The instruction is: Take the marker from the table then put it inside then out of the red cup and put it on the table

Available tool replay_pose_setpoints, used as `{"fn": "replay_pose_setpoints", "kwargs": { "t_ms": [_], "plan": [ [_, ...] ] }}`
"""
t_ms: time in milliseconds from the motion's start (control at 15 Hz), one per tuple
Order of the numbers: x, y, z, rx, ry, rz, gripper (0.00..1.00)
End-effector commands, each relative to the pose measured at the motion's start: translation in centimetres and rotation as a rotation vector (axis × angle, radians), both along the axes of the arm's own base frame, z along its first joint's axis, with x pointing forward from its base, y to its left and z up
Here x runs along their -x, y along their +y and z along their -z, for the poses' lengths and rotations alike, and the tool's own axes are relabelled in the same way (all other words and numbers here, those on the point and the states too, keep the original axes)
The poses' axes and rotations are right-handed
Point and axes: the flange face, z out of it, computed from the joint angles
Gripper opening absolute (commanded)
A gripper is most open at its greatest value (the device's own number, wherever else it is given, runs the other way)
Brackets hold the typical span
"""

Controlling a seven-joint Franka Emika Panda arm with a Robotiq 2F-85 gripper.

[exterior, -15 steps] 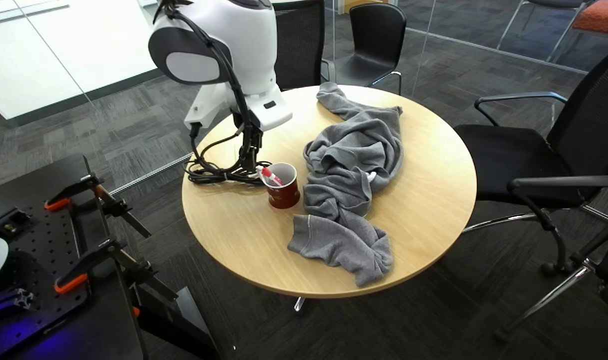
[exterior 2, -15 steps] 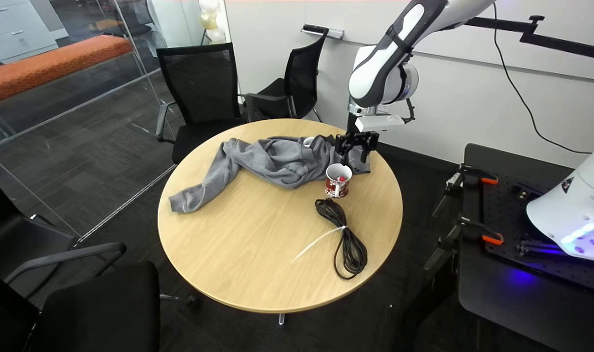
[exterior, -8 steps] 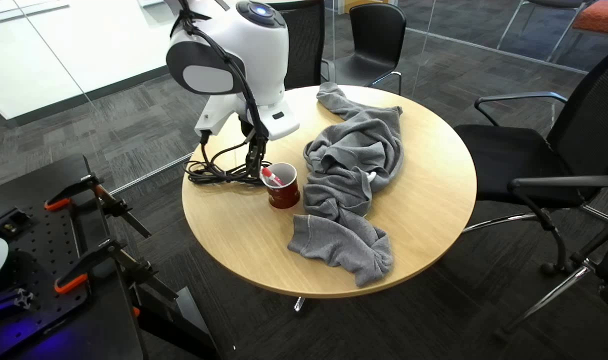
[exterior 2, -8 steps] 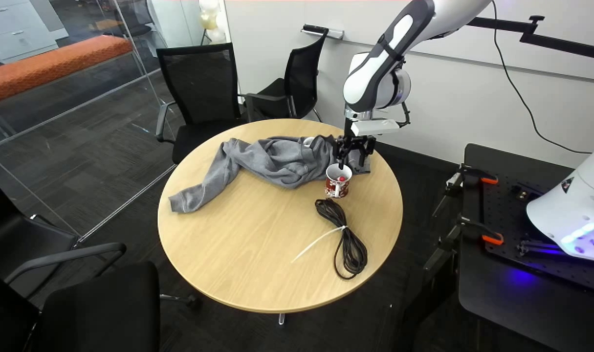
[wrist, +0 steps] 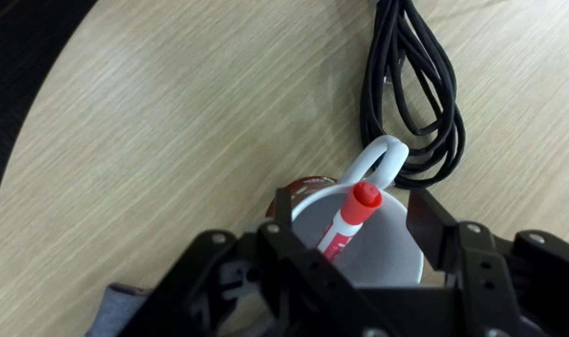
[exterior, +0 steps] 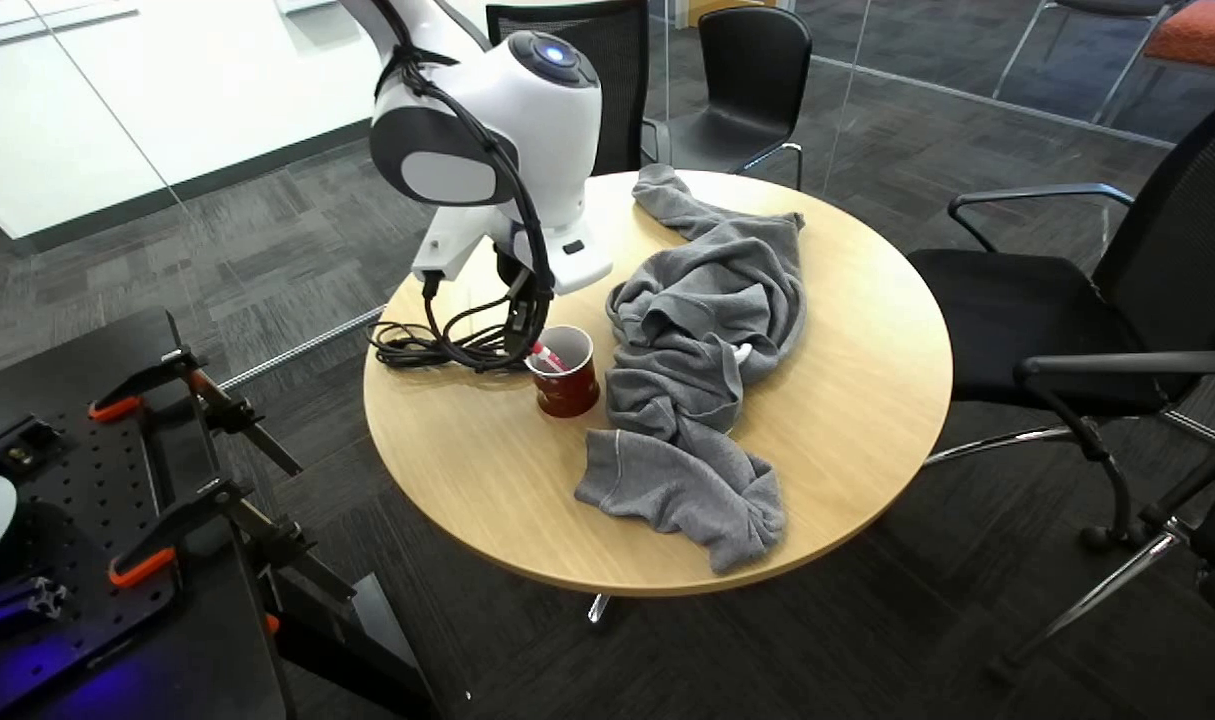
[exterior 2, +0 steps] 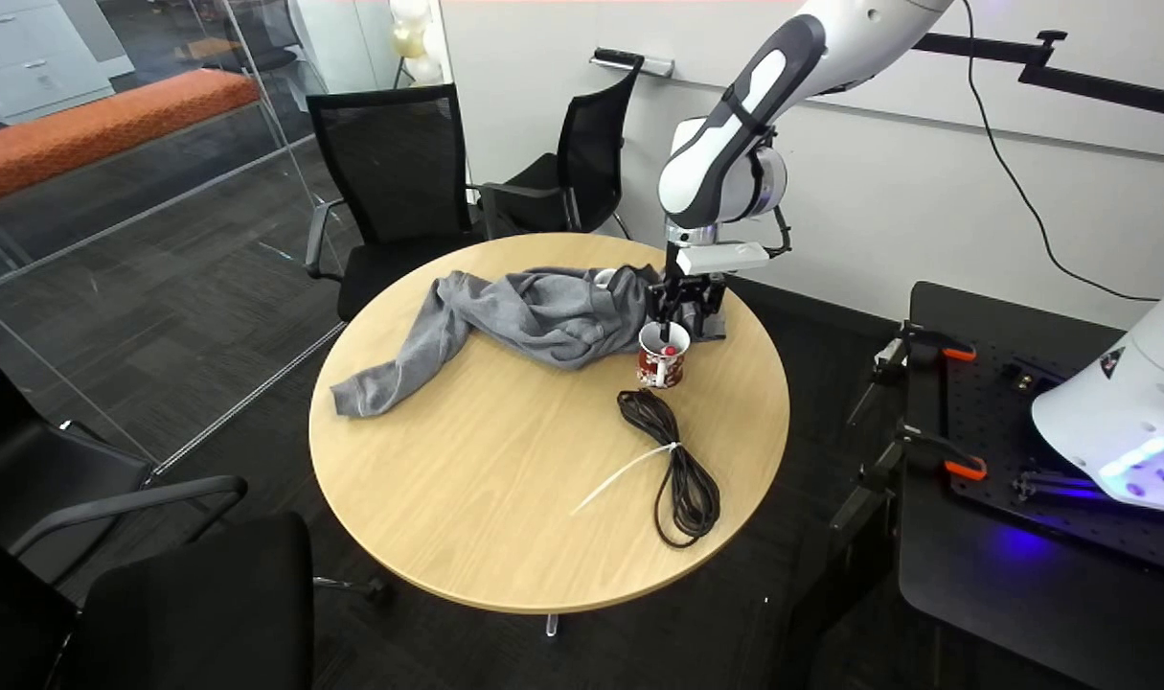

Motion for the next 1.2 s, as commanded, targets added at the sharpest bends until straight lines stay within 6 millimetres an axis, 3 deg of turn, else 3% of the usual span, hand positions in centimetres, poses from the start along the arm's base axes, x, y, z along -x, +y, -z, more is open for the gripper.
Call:
{"fn": "replay_pose_setpoints", "kwargs": {
  "t_ms": [0, 667, 733, 800, 867, 1133],
  "plan": [
    [-1.0, -0.2, 0.6, -0.028, 0.033, 0.043, 0.63],
    [-2.4, -0.4, 2.3, -0.056, 0.07, 0.053, 0.56],
    [-2.5, -0.4, 2.4, -0.058, 0.071, 0.053, 0.52],
    [-2.6, -0.3, 2.5, -0.06, 0.074, 0.052, 0.32],
    [-2.7, -0.3, 2.6, -0.061, 0.076, 0.051, 0.3],
    [-2.9, -0.4, 2.8, -0.064, 0.08, 0.05, 0.0]
  ]
}}
